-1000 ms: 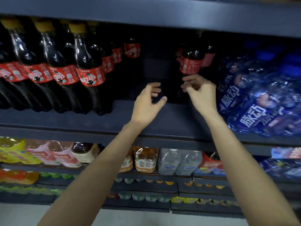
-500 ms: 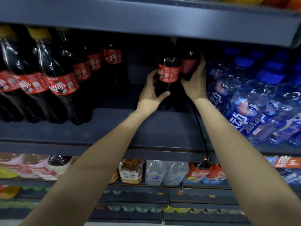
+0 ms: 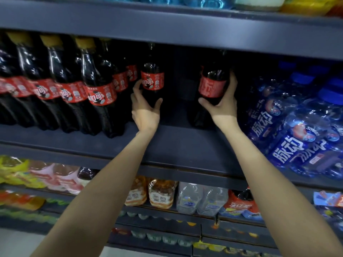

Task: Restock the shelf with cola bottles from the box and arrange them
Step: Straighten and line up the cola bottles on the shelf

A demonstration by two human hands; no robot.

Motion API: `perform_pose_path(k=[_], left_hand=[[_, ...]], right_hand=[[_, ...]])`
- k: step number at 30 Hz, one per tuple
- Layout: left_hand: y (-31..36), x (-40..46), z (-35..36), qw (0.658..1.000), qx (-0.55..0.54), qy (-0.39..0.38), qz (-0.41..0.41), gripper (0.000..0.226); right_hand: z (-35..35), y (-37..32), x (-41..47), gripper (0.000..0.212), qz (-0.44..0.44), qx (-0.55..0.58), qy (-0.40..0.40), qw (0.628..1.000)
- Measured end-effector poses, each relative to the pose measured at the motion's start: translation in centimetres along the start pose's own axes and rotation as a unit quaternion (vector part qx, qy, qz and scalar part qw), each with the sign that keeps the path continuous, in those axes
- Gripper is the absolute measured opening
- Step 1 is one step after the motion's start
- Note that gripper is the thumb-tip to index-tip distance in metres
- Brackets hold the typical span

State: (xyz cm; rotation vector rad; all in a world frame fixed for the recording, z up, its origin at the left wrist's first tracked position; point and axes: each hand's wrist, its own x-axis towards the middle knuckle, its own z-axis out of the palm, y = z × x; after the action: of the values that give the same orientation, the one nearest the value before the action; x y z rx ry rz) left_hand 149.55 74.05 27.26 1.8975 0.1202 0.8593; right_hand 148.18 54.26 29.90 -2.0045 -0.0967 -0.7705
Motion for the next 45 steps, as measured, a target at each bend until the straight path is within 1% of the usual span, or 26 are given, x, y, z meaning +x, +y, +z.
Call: perform_pose_path(k=[6,9,12,14,17,19,21,23,24,26,28,30,32,34,38,41,45], left_hand=[[-0.3,1.8,1.8,0.997,0.066,0.014,-0.028,0.07],[-0.7,1.8,2.4,0.996,0.087,0.019,-0.025,0.071],[-1.0,1.7,2.3,0.996,0.083,0.01,-0.021,0.076],[-1.4,1.5,2.0,0.997,0.075,-0.006,-0.009,0.081],[-1.9,0.9,1.6,0.996,0.087,-0.015,0.024,0.083],[-2.0,0.8,1.5,0.991,0.124,-0.022,0.038,0.082],[-2.0,0.8,1.5,0.989,0.142,-0.029,0.039,0.083],[-2.0,0.8,1.3,0.992,0.117,-0.036,0.035,0.083],[-1.9,0.7,1.0,0.994,0.093,-0.044,0.03,0.083],[-1.7,0.4,0.3,0.996,0.042,-0.072,0.017,0.08],[-1.8,-0.4,-1.1,0.995,-0.001,-0.1,0.019,0.068],[-1.9,-1.5,-2.8,0.989,-0.045,-0.136,0.041,0.058],[-2.3,-2.4,-4.5,0.985,-0.04,-0.152,0.066,0.054],[-2.7,-2.8,-5.8,0.988,0.005,-0.137,0.068,0.057],[-2.9,-3.1,-6.5,0.99,0.057,-0.128,0.023,0.066],[-2.7,-3.1,-5.9,0.988,0.077,-0.131,0.017,0.07],[-3.2,-3.1,-5.3,0.987,0.062,-0.144,0.025,0.074]], right_hand=[[3.8,-1.7,0.1,0.101,-0.009,0.059,-0.098,0.993],[4.7,-1.7,0.3,0.099,-0.009,0.106,-0.109,0.988],[4.9,-1.4,0.0,0.095,0.006,0.123,-0.101,0.987],[4.9,-1.5,-0.5,0.101,0.009,0.107,-0.078,0.991],[5.6,-2.3,-1.2,0.118,0.02,-0.014,-0.001,1.0],[6.3,-3.3,-1.6,0.121,0.048,-0.099,0.028,0.994],[7.1,-3.7,-1.6,0.117,0.063,-0.116,0.046,0.99],[7.4,-3.5,-1.4,0.108,0.071,-0.077,0.057,0.993],[7.4,-3.3,-1.4,0.103,0.071,-0.046,0.05,0.995],[7.1,-3.0,-1.4,0.098,0.054,0.035,0.007,0.998],[7.2,-3.2,-1.6,0.096,0.041,0.092,-0.061,0.993],[8.1,-3.9,-1.7,0.099,0.043,0.124,-0.126,0.983],[9.5,-5.1,-1.7,0.1,0.052,0.145,-0.177,0.972],[11.1,-6.1,-1.8,0.101,0.058,0.148,-0.206,0.966],[12.9,-7.2,-2.0,0.102,0.015,0.103,-0.198,0.975],[13.0,-7.1,-2.1,0.095,0.0,0.042,-0.179,0.983],[12.9,-7.1,-1.9,0.095,-0.007,0.03,-0.169,0.985]])
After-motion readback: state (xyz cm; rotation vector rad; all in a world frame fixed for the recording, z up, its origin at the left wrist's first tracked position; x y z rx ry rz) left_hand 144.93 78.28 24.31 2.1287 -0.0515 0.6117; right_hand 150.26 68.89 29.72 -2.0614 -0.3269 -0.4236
